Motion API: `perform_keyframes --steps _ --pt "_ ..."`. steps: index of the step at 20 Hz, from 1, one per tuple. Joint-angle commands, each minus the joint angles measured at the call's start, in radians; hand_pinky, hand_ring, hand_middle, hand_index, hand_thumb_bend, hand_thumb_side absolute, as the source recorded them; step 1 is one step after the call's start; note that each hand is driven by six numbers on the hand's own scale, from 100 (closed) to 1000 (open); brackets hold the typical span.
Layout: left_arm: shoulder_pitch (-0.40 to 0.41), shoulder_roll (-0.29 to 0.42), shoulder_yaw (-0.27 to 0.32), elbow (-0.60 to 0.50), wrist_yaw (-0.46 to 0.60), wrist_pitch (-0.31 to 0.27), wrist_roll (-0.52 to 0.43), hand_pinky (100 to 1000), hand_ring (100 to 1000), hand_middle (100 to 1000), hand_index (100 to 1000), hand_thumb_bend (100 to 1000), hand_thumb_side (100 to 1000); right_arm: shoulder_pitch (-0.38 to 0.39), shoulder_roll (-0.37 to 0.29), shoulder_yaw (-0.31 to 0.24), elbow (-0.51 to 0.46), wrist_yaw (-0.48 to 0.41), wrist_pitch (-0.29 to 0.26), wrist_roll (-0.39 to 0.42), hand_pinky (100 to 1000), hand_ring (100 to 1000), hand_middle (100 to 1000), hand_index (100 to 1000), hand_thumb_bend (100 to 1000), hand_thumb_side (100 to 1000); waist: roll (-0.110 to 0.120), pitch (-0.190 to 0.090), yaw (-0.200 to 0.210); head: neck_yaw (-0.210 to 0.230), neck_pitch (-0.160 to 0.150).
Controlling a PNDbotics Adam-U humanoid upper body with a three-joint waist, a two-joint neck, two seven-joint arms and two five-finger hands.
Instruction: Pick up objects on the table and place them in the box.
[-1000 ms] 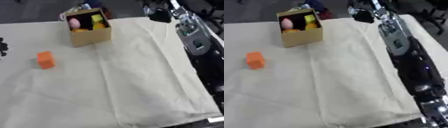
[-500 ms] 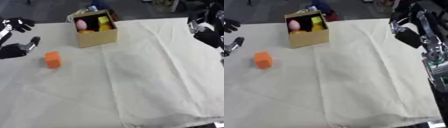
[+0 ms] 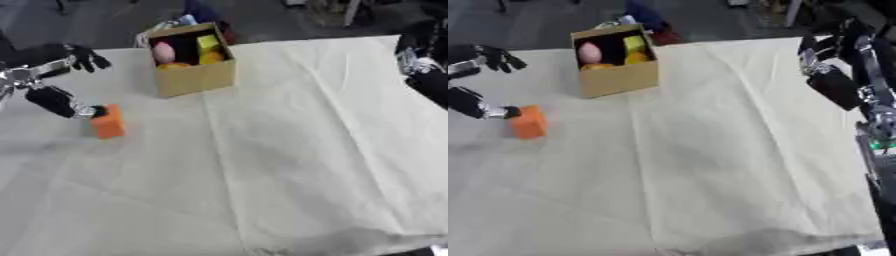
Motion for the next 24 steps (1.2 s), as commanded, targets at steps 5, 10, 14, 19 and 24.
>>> perform_keyframes --steps 5,10,14,19,24 --pt "-0.085 -0.069 0.009 0.200 -0.131 -0.045 -0.060 819 793 806 912 612 446 0.000 -0.001 -0.013 -0.010 -0.005 0.002 -0.009 599 616 708 935 100 491 0.011 -0.033 -0.008 -0.034 0.005" --pt "-0.126 -0.119 0.033 0.292 -0.224 -0.068 -0.048 826 797 823 927 631 445 0.002 0.008 -0.010 -0.007 -0.002 0.001 -0.008 599 615 707 935 100 491 0.009 -0.032 -0.015 -0.048 0.005" --pt "-0.141 -0.139 0.060 0.321 -0.296 -0.036 0.038 821 791 816 923 594 382 0.003 0.011 -0.010 -0.005 -0.002 0.002 -0.009 598 613 705 934 100 490 0.009 -0.029 -0.020 -0.051 0.005" --pt "-0.144 -0.139 0.072 0.345 -0.337 -0.031 0.047 796 746 764 885 556 338 0.003 0.012 -0.009 -0.005 -0.002 0.002 -0.008 599 613 705 933 100 490 0.012 -0.029 -0.025 -0.052 0.005" --pt "-0.141 -0.128 0.081 0.340 -0.352 -0.030 0.041 647 549 544 713 466 214 0.005 0.013 -0.008 -0.003 0.001 0.004 -0.008 598 613 704 932 100 489 0.017 -0.030 -0.025 -0.052 0.005"
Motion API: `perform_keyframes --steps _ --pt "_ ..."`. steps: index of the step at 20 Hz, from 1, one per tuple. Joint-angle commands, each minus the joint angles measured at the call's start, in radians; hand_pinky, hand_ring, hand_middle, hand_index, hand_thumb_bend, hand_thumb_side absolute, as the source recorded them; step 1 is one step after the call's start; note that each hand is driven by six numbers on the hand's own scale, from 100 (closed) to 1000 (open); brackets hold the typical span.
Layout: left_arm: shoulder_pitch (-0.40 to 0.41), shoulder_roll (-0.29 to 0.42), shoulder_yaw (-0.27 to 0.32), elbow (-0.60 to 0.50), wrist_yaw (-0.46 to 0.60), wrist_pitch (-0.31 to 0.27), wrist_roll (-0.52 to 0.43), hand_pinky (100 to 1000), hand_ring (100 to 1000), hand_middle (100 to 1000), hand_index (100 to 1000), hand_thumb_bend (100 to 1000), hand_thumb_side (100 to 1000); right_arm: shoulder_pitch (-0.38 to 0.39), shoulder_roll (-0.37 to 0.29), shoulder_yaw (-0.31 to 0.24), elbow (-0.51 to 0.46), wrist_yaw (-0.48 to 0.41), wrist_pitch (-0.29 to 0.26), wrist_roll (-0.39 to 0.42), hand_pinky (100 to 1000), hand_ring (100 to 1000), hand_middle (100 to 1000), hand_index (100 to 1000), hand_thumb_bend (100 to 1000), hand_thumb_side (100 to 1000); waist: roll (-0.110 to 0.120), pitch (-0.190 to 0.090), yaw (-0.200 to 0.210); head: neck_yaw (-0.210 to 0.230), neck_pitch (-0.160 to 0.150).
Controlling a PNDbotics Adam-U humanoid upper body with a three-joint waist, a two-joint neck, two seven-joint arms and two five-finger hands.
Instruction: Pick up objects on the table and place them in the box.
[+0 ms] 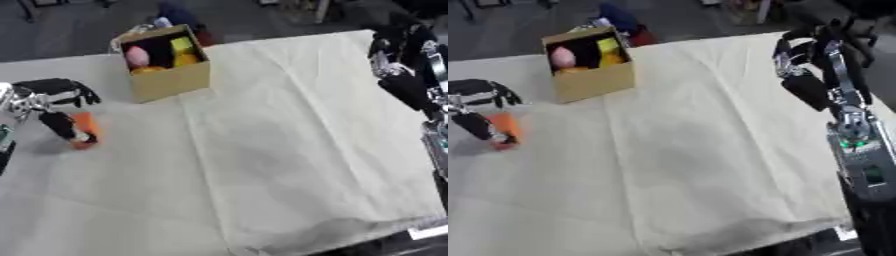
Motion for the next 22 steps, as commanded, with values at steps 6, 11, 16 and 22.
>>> perform_keyframes --steps 6,11,16,22 --pt "-0.023 0.055 0.034 -0.073 0.013 0.002 -0.023 525 456 440 608 403 145 -0.008 -0.012 -0.009 -0.004 0.007 0.004 -0.004 598 612 704 931 100 488 0.015 -0.028 -0.002 -0.001 0.005" --pt "-0.042 0.082 0.058 -0.167 0.059 0.023 -0.025 506 449 431 604 370 115 -0.005 -0.012 -0.010 -0.001 0.009 0.007 -0.006 598 612 704 930 100 487 0.016 -0.033 -0.002 -0.005 0.005" --pt "-0.126 0.046 0.080 -0.192 0.035 0.052 0.054 515 444 417 602 372 106 -0.001 -0.005 -0.002 0.005 0.009 0.008 0.000 597 612 704 928 100 487 0.013 -0.043 -0.012 -0.001 0.005" --pt "-0.226 -0.052 0.088 -0.107 -0.082 0.067 0.187 526 448 416 609 399 100 -0.009 0.010 0.016 0.007 0.000 0.004 0.016 596 611 703 927 100 489 0.012 -0.036 -0.064 0.025 0.005"
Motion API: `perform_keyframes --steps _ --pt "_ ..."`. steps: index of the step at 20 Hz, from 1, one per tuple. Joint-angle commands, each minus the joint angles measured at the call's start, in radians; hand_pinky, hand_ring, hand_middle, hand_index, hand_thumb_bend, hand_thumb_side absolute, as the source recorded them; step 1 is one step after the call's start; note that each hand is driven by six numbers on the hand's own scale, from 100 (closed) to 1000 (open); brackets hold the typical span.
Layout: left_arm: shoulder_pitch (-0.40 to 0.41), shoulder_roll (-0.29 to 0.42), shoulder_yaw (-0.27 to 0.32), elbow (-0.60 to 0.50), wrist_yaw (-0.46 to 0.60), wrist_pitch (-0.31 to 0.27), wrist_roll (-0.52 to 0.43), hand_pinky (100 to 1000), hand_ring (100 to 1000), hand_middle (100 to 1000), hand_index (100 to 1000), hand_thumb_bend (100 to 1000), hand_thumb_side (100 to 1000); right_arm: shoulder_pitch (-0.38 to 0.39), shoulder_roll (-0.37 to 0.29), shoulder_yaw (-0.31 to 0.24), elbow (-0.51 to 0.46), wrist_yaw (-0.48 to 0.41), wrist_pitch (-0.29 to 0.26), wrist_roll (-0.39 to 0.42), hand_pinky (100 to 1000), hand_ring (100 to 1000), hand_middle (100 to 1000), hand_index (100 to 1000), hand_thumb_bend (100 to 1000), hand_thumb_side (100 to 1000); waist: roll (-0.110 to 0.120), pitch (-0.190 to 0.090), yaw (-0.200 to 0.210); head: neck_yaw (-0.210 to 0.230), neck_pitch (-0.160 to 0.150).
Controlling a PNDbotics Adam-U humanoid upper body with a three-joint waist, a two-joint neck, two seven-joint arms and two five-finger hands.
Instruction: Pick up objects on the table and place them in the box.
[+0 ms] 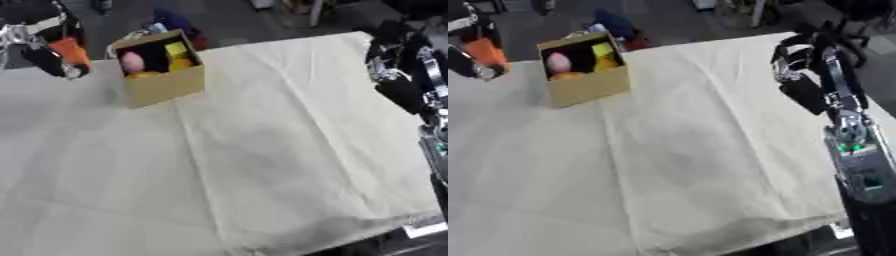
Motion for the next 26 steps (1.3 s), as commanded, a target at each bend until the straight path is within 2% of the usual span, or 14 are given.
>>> perform_keyframes --steps 1,6,10,13,14,17,18,19,21,24,26 --pt "-0.051 -0.035 0.024 0.045 -0.076 0.014 0.082 532 454 421 619 394 100 -0.020 -0.003 0.006 -0.009 -0.006 -0.004 0.011 596 611 702 927 100 489 0.008 -0.015 -0.016 0.017 0.004" --pt "-0.070 -0.100 0.072 0.155 -0.172 0.093 0.284 561 465 429 643 344 100 -0.028 0.012 0.017 -0.007 -0.015 -0.004 0.020 595 609 701 926 100 490 0.004 0.005 -0.065 0.042 0.004" --pt "-0.069 -0.121 0.100 0.220 -0.193 0.166 0.429 592 492 458 670 318 163 -0.028 0.023 0.018 -0.006 -0.020 -0.006 0.022 594 608 700 922 100 492 0.001 0.019 -0.089 0.051 0.004" --pt "-0.065 -0.124 0.115 0.262 -0.192 0.213 0.483 620 533 498 707 312 244 -0.027 0.026 0.017 -0.003 -0.021 -0.006 0.022 593 608 699 920 100 491 -0.001 0.026 -0.101 0.055 0.004" --pt "-0.063 -0.124 0.119 0.272 -0.191 0.225 0.495 632 549 515 722 317 276 -0.027 0.027 0.016 -0.002 -0.021 -0.007 0.022 592 607 699 920 100 490 -0.001 0.027 -0.104 0.056 0.004" --pt "-0.058 -0.121 0.125 0.290 -0.184 0.254 0.522 718 680 660 837 415 514 -0.024 0.029 0.014 -0.001 -0.023 -0.007 0.020 590 607 698 919 100 490 -0.003 0.029 -0.107 0.055 0.004" --pt "-0.057 -0.120 0.127 0.292 -0.181 0.261 0.529 728 697 681 850 425 533 -0.023 0.030 0.013 -0.001 -0.023 -0.007 0.020 590 607 698 919 100 490 -0.003 0.029 -0.108 0.056 0.004" --pt "-0.056 -0.118 0.127 0.293 -0.178 0.267 0.536 750 727 724 875 481 605 -0.023 0.031 0.013 -0.001 -0.023 -0.007 0.020 591 607 699 920 100 488 -0.004 0.029 -0.107 0.056 0.004" --pt "-0.054 -0.113 0.126 0.292 -0.172 0.273 0.543 779 762 770 898 538 680 -0.021 0.032 0.012 -0.001 -0.022 -0.010 0.023 595 610 691 922 100 485 -0.004 0.029 -0.106 0.055 0.004" --pt "-0.049 -0.104 0.128 0.280 -0.144 0.271 0.540 777 762 764 889 503 659 -0.020 0.033 0.011 -0.001 -0.025 -0.015 0.029 597 611 686 923 100 482 -0.004 0.028 -0.102 0.054 0.004" --pt "-0.041 -0.093 0.127 0.249 -0.094 0.258 0.544 753 733 720 865 427 593 -0.018 0.032 0.009 -0.001 -0.027 -0.017 0.031 597 612 685 923 100 480 -0.003 0.028 -0.095 0.052 0.004"
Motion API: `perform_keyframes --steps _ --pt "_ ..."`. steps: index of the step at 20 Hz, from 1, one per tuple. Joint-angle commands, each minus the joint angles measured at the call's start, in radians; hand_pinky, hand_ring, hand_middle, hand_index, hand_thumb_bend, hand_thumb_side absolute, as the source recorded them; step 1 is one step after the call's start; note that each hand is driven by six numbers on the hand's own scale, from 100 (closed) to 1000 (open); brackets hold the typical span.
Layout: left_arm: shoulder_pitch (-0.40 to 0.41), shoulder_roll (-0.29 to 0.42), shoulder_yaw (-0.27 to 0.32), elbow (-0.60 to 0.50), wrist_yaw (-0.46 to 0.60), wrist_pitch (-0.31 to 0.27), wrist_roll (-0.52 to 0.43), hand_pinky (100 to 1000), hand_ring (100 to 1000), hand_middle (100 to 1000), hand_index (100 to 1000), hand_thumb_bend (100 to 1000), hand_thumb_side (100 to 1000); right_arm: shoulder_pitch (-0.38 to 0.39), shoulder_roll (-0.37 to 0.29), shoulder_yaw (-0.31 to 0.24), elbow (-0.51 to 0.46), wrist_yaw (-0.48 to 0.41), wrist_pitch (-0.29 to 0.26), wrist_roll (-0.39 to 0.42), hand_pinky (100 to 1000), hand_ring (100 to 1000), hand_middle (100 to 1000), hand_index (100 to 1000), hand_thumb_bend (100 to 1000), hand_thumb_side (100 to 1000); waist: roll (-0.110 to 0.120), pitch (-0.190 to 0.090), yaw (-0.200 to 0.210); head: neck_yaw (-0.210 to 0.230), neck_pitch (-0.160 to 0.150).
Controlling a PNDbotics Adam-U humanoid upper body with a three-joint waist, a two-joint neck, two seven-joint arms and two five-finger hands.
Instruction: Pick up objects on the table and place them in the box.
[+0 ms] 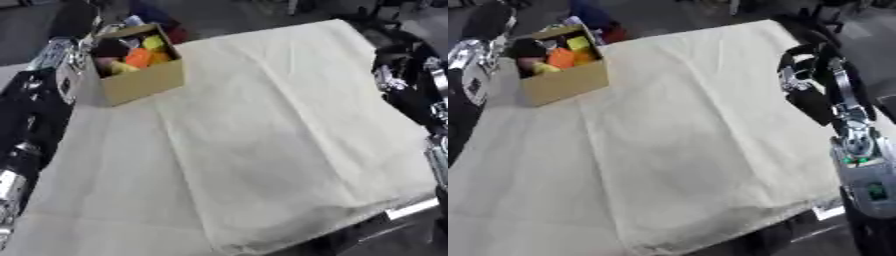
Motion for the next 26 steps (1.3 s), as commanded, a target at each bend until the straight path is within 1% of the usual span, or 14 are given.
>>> perform_keyframes --steps 1,2,3,4,7,8,9,11,12,13,16,20,23,26 --pt "-0.004 0.048 0.004 -0.065 0.084 -0.021 0.009 743 719 702 853 396 581 -0.008 -0.013 -0.010 -0.010 -0.014 -0.004 0.004 598 612 685 924 100 480 -0.003 -0.002 0.008 -0.001 0.000" --pt "0.005 0.059 0.001 -0.096 0.135 -0.036 0.008 731 705 683 841 355 564 -0.007 -0.014 -0.012 -0.009 -0.014 -0.005 0.004 598 612 686 924 100 479 -0.003 -0.003 0.015 -0.001 0.000" --pt "0.018 0.073 -0.004 -0.134 0.196 -0.050 0.006 727 700 673 832 332 552 -0.005 -0.015 -0.014 -0.010 -0.015 -0.005 0.004 599 613 686 925 100 479 -0.003 -0.005 0.022 0.000 0.000" --pt "0.035 0.091 -0.010 -0.183 0.269 -0.066 0.002 720 694 661 820 294 538 -0.003 -0.015 -0.015 -0.010 -0.015 -0.006 0.003 599 613 686 925 100 479 -0.003 -0.007 0.031 0.002 0.000" --pt "0.114 0.165 -0.039 -0.374 0.522 -0.104 -0.010 723 699 653 807 242 509 0.001 -0.019 -0.018 -0.012 -0.016 -0.008 0.002 599 614 687 927 100 481 -0.001 -0.011 0.056 0.009 0.000" --pt "0.156 0.194 -0.045 -0.455 0.607 -0.113 -0.007 723 700 651 804 177 602 0.003 -0.021 -0.018 -0.013 -0.018 -0.009 0.001 599 614 688 928 100 483 0.001 -0.012 0.068 0.014 0.000" --pt "0.203 0.221 -0.047 -0.536 0.686 -0.114 -0.002 721 699 649 801 233 500 0.003 -0.021 -0.016 -0.015 -0.020 -0.011 0.002 598 613 688 928 100 485 0.002 -0.012 0.077 0.020 0.000" --pt "0.311 0.261 -0.032 -0.695 0.819 -0.101 0.022 716 696 645 797 212 504 0.003 -0.018 -0.012 -0.020 -0.026 -0.016 0.002 596 612 687 928 100 494 0.005 -0.012 0.094 0.034 0.000" --pt "0.366 0.271 -0.021 -0.766 0.873 -0.095 0.036 715 695 644 796 206 511 0.003 -0.014 -0.009 -0.023 -0.031 -0.019 0.002 594 611 686 927 100 474 0.006 -0.012 0.102 0.041 0.000" --pt "0.418 0.275 -0.008 -0.830 0.919 -0.088 0.050 710 691 639 793 192 523 0.003 -0.011 -0.006 -0.026 -0.036 -0.022 0.001 592 611 685 927 100 503 0.008 -0.011 0.107 0.048 0.000" --pt "0.572 0.240 0.041 -0.969 1.007 -0.073 0.093 701 684 630 787 171 558 0.006 0.000 0.003 -0.032 -0.052 -0.031 -0.002 589 609 683 925 100 510 0.011 -0.007 0.121 0.069 0.000" --pt "0.728 0.153 0.087 -1.058 1.046 -0.061 0.133 694 678 622 778 141 618 0.015 0.018 0.011 -0.036 -0.076 -0.041 -0.018 585 607 679 921 100 524 0.010 0.002 0.136 0.081 0.000" --pt "0.807 0.089 0.107 -1.089 1.056 -0.065 0.146 690 676 619 776 136 646 0.023 0.022 0.019 -0.031 -0.099 -0.050 -0.033 584 609 681 918 100 526 0.008 0.009 0.143 0.082 0.000" --pt "0.866 0.034 0.124 -1.099 1.066 -0.072 0.169 684 669 613 774 127 678 0.030 0.032 0.023 -0.029 -0.111 -0.056 -0.043 583 612 685 916 100 525 0.006 0.012 0.145 0.087 0.000"
